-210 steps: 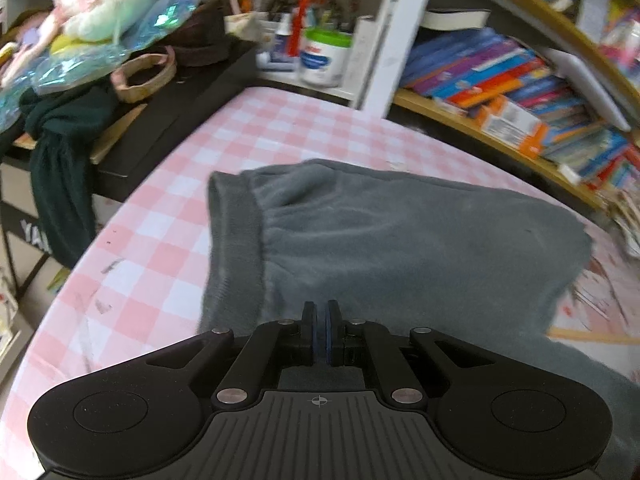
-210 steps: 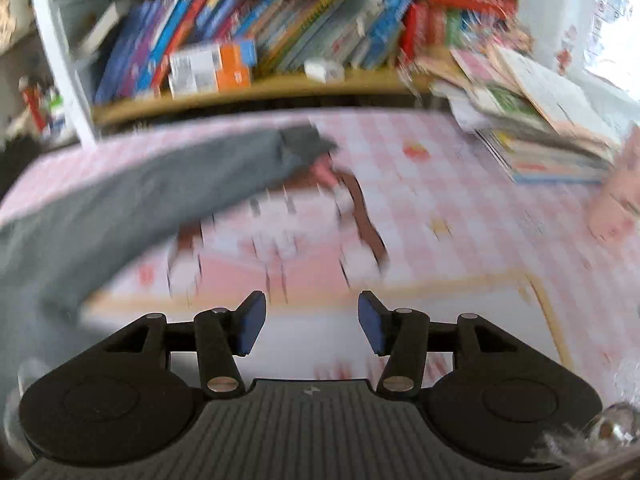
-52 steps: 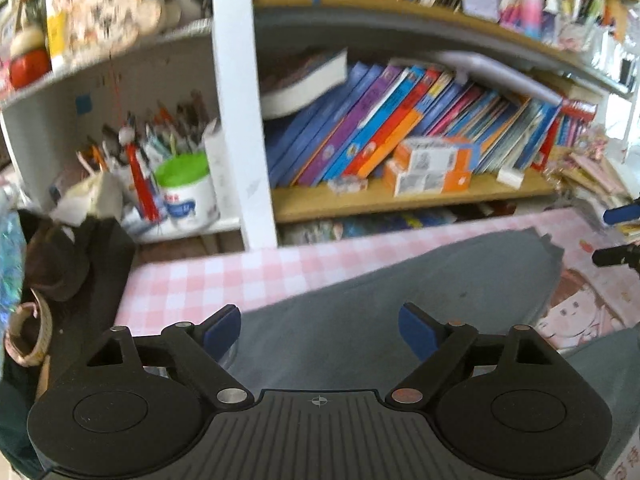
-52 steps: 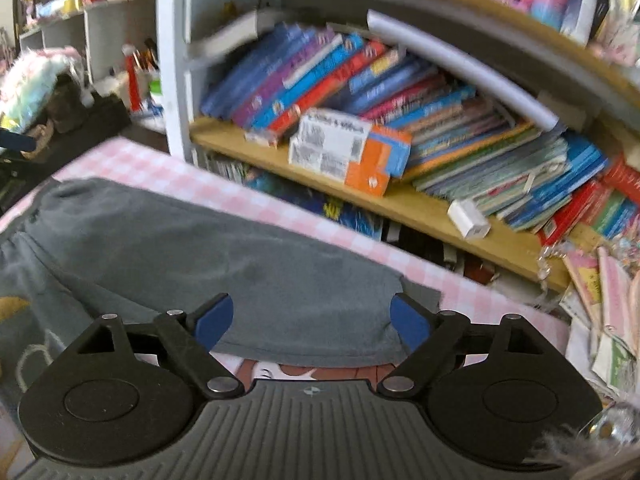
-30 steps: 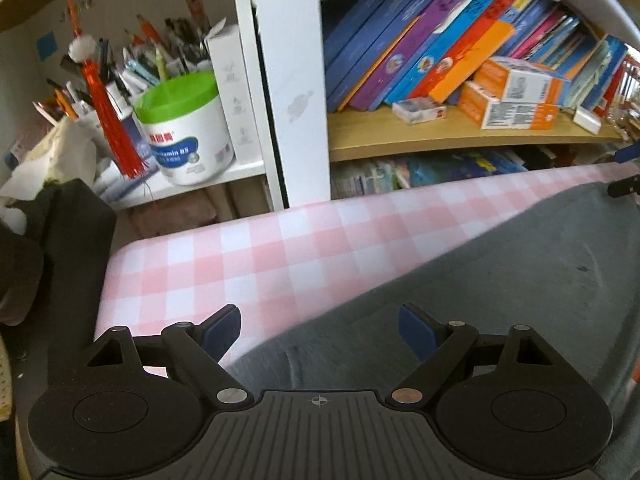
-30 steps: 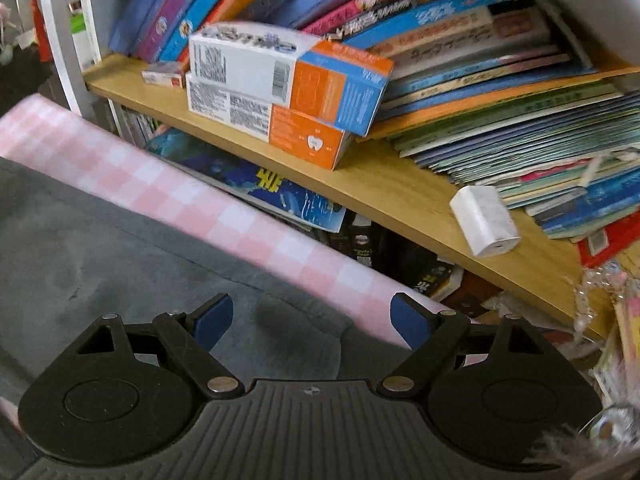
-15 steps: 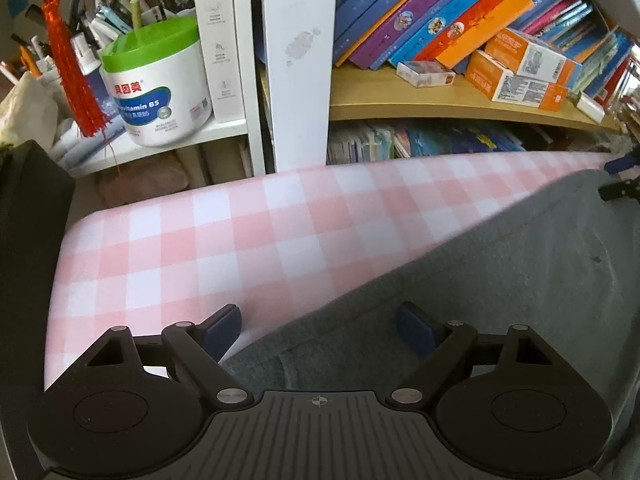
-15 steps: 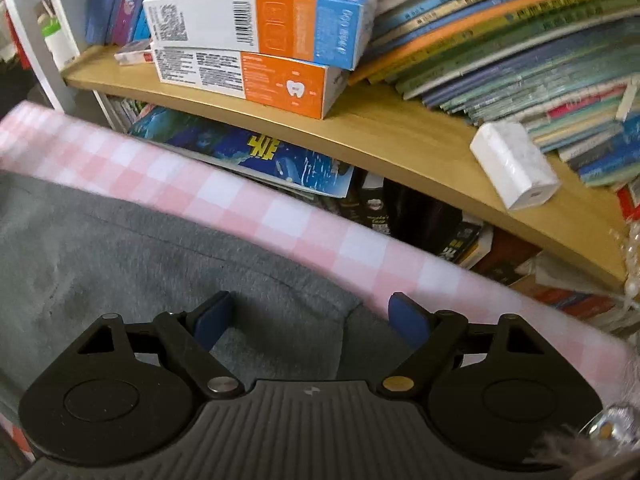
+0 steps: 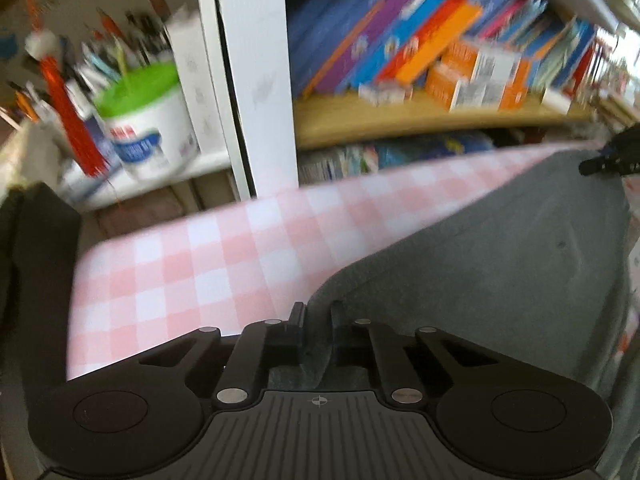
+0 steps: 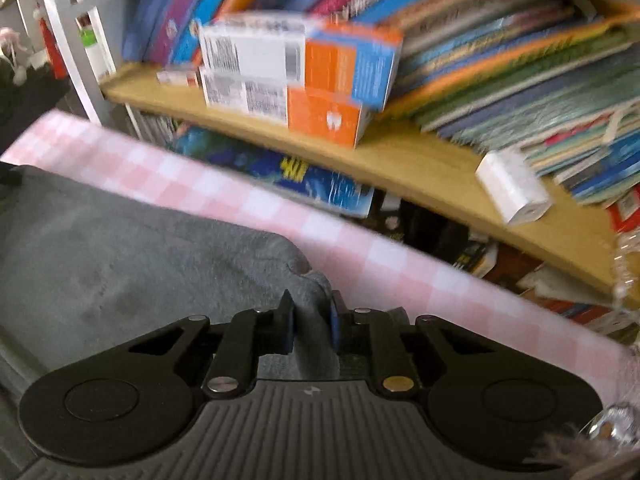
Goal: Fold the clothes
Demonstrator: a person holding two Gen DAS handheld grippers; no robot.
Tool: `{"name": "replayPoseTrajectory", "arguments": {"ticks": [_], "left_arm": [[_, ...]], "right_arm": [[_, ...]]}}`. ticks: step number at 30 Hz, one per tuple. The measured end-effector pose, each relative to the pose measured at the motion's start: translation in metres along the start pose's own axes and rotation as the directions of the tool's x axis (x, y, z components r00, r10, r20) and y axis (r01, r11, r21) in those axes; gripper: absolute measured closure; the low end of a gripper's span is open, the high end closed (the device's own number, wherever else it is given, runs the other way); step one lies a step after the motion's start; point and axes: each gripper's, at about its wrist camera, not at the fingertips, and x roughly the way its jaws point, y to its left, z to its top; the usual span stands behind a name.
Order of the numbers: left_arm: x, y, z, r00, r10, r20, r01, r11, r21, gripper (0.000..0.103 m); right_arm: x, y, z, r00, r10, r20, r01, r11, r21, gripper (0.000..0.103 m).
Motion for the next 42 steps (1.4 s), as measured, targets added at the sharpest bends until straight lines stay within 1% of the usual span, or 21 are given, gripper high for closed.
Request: {"name": "replayPoseTrajectory", "arguments": {"ticks": [3, 7, 11, 15, 17, 20, 25, 28, 31, 32, 35, 37, 41, 42], "left_arm": [[-0.029, -0.01, -0.004, 0.998, 0.01, 0.063, -0.011, 1.0, 0.01, 0.093], [-0.067, -0.028, -0.015, 0.991, 0.027, 0.132, -0.033, 0.999, 0.043, 0.093], [-0.102, -0.047, -0.032, 0.98, 0.036, 0.196, -0.047, 0.997, 0.054, 0.093], [-0.129, -0.066, -0.054, 0.968, 0.05, 0.246, -0.065, 0.996, 0.055, 0.093], [-0.14, -0.074, -0.067, 0.964, 0.055, 0.261, -0.07, 0.996, 0.048, 0.093], [-0.153, -0.087, -0.087, 0.961, 0.059, 0.27, -0.071, 0.997, 0.035, 0.093], [-0.167, -0.102, -0.123, 0.968, 0.064, 0.244, -0.065, 0.998, -0.006, 0.092], [-0.168, -0.105, -0.142, 0.975, 0.057, 0.216, -0.048, 0.998, -0.044, 0.092], [-0.166, -0.104, -0.158, 0.983, 0.047, 0.177, -0.03, 0.995, -0.096, 0.091], [-0.165, -0.103, -0.163, 0.986, 0.045, 0.163, -0.026, 0.993, -0.113, 0.089], [-0.166, -0.104, -0.177, 0.991, 0.033, 0.131, -0.015, 0.991, -0.136, 0.088], [-0.168, -0.104, -0.185, 0.993, 0.02, 0.118, -0.003, 0.99, -0.144, 0.088], [-0.172, -0.099, -0.199, 0.995, 0.004, 0.098, 0.015, 0.982, -0.191, 0.088], [-0.173, -0.096, -0.203, 0.996, 0.007, 0.092, 0.013, 0.977, -0.212, 0.085]], "right_arm": [[-0.027, 0.009, -0.006, 0.997, -0.04, 0.063, 0.042, 0.999, -0.028, 0.088], [-0.06, 0.024, -0.035, 0.987, -0.089, 0.131, 0.097, 0.994, -0.057, 0.089], [-0.093, 0.04, -0.064, 0.971, -0.134, 0.198, 0.153, 0.985, -0.082, 0.088], [-0.125, 0.056, -0.093, 0.948, -0.176, 0.266, 0.21, 0.972, -0.103, 0.088], [-0.141, 0.064, -0.108, 0.934, -0.196, 0.3, 0.239, 0.965, -0.112, 0.088], [-0.158, 0.077, -0.139, 0.919, -0.22, 0.327, 0.271, 0.955, -0.119, 0.088], [-0.173, 0.102, -0.187, 0.909, -0.254, 0.332, 0.305, 0.945, -0.114, 0.086], [-0.177, 0.114, -0.213, 0.915, -0.261, 0.309, 0.303, 0.948, -0.098, 0.084], [-0.178, 0.122, -0.233, 0.93, -0.262, 0.26, 0.29, 0.954, -0.079, 0.078], [-0.179, 0.123, -0.238, 0.933, -0.262, 0.245, 0.285, 0.957, -0.06, 0.075], [-0.181, 0.125, -0.253, 0.943, -0.263, 0.205, 0.269, 0.963, 0.003, 0.068], [-0.183, 0.124, -0.259, 0.952, -0.252, 0.176, 0.245, 0.968, 0.057, 0.068], [-0.188, 0.122, -0.269, 0.969, -0.219, 0.117, 0.2, 0.967, 0.158, 0.06], [-0.189, 0.122, -0.271, 0.973, -0.209, 0.102, 0.189, 0.965, 0.18, 0.059]]}}
